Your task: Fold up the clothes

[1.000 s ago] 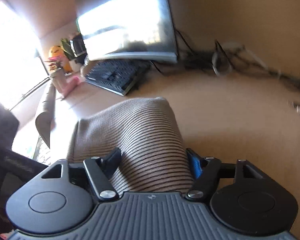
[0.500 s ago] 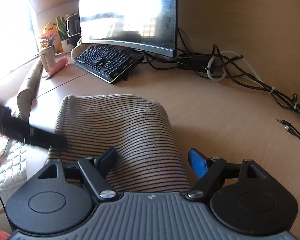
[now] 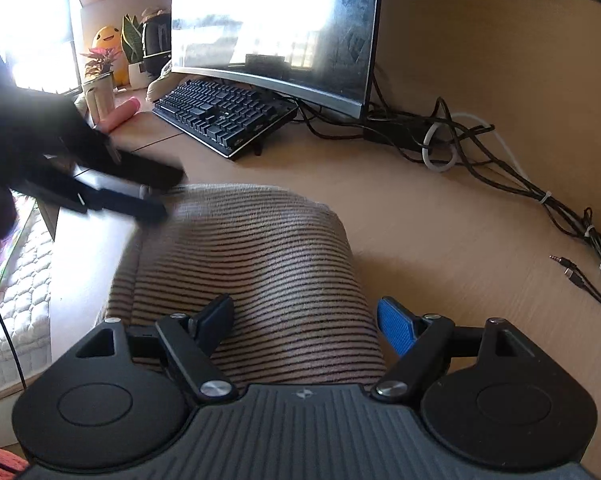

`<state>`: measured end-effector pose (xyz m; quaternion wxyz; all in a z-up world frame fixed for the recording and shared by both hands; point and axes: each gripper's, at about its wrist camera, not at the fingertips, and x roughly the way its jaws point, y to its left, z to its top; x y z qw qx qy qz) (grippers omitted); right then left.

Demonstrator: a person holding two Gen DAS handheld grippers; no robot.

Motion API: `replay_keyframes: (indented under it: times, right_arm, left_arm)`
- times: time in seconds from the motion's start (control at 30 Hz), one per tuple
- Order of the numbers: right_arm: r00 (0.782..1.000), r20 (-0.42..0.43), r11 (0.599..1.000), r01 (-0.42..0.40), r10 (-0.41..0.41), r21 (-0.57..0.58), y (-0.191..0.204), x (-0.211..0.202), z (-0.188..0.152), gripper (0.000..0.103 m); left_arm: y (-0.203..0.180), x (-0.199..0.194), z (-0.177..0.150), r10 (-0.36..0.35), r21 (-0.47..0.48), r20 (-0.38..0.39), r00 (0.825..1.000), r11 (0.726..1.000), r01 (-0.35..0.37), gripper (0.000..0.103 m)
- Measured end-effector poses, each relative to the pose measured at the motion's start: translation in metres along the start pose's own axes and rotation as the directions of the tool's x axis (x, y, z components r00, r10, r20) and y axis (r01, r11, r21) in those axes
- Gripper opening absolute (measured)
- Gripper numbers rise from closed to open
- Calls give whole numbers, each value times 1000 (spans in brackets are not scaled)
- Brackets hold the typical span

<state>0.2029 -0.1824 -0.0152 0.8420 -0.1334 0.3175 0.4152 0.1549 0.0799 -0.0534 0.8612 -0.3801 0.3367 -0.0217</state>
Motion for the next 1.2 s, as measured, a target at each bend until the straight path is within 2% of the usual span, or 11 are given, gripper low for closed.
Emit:
replay_keyframes:
  times: [0.07,0.17,0.2,0.3,0.5,0.6,0.7,0.77,0.97,1.07,1.2]
  right_arm:
    - [1000,7,1000,-21,21,-10,4,-6,5,80]
    - [995,-3,995,-101,101,-21,13,-9,11,80]
    - [993,-13,992,-117,116,-41,18,-7,10,83]
    - [995,-39,985,-99,94,-142,34,5,2,89]
    - [994,-47,980,-105,98,-170,36,9,2,90]
    - [992,-54,981,-122,115,-154,30,3,9,91]
    - [995,-46,990,-95,91,-103,16,-2,16,91]
    - [997,-34,996,-73,71,-53,4,-5,20,91]
    - [999,19,996,-49,47,80,-21,-10,20,91]
    - [1000,3,994,-30,29,104,-27,-5,14,76]
    - [998,-48,996,-32,36,82,-24,4,-2,76]
  left_arm:
    - [9,7,4,-19,-33,-12,1000,999,19,66]
    - [20,14,13,-56,-76,-21,998,996,54,66]
    - [23,16,14,-64,-85,-23,998,994,62,66]
    - [27,19,15,-70,-84,-21,997,994,68,66]
    - [30,16,18,-72,-95,-14,997,993,70,66]
    - [22,5,19,-53,-86,15,999,995,54,69]
    - [14,-2,13,-8,-68,15,1000,998,9,73]
    - [9,-6,7,26,-54,10,1000,998,-25,82]
    - [-7,-17,-11,128,-13,-1,992,992,-128,80]
    - [-16,-22,-21,177,14,-6,984,984,-177,78]
    - [-28,-17,-36,188,73,-25,982,980,-186,76]
